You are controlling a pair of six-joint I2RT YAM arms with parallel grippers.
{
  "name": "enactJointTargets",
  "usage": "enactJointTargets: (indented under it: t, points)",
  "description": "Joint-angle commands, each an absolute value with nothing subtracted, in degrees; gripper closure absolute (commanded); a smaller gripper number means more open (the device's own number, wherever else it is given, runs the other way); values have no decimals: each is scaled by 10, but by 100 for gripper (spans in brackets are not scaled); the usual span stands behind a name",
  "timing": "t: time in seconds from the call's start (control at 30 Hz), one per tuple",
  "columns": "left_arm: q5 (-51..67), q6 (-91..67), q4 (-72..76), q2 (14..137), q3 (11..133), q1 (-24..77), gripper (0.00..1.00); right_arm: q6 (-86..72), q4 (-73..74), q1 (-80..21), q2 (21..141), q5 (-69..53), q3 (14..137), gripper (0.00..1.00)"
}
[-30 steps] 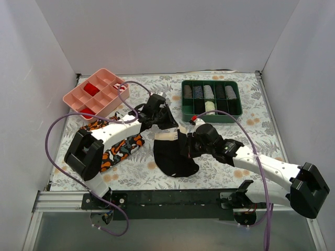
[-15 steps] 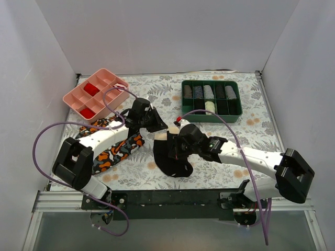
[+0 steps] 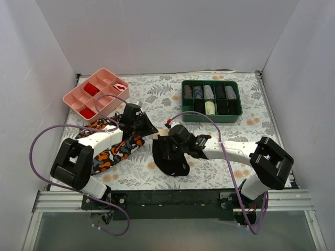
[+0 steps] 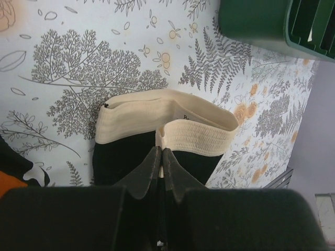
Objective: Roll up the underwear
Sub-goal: Fold the underwear at the center of the board.
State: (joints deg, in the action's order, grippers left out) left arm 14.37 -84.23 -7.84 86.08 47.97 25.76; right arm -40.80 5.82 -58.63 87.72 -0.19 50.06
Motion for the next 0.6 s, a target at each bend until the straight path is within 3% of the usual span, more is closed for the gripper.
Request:
enactJointTargets:
  t: [0.0,0.57]
  points:
    - [160,-815,-46,874,484,243,100,-414,14,-591,896,-8,538,99]
    - [185,-784,-86,940,537,210,100,-418,-30,-594,981,-23,606,99]
